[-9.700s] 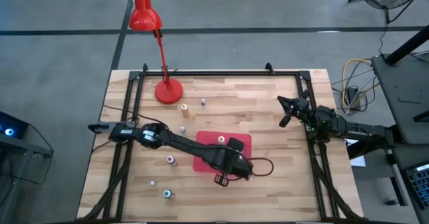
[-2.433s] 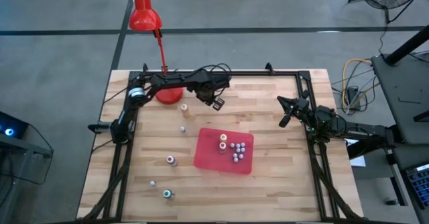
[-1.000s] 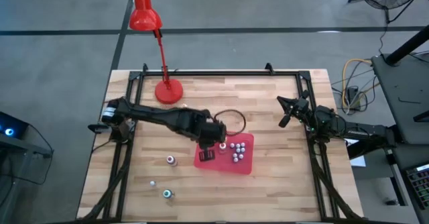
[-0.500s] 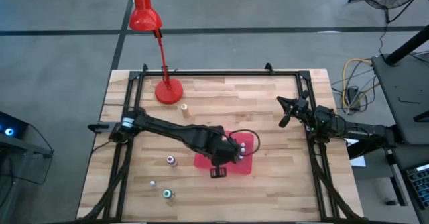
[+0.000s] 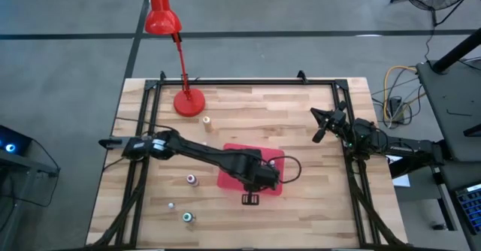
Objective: Pick & Place food coloring
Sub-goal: Put the small black food coloring bottle in the red bin
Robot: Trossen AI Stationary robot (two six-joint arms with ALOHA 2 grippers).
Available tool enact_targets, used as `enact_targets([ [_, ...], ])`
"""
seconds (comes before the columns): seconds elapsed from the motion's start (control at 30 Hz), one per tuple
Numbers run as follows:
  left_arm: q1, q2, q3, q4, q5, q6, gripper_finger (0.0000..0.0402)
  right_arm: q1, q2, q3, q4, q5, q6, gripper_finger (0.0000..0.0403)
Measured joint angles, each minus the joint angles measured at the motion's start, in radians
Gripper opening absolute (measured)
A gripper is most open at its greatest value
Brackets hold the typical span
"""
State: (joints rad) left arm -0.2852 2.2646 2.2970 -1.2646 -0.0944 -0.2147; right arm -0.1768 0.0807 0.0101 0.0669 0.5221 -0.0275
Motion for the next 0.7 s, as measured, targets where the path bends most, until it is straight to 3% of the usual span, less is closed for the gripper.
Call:
enact_targets([
  [0.7,0.003,0.001,-0.271,0.238,-0.071,0.084,0.0044,0.0,0.0,0.0,0.0,0.0,0.003,0.0009],
])
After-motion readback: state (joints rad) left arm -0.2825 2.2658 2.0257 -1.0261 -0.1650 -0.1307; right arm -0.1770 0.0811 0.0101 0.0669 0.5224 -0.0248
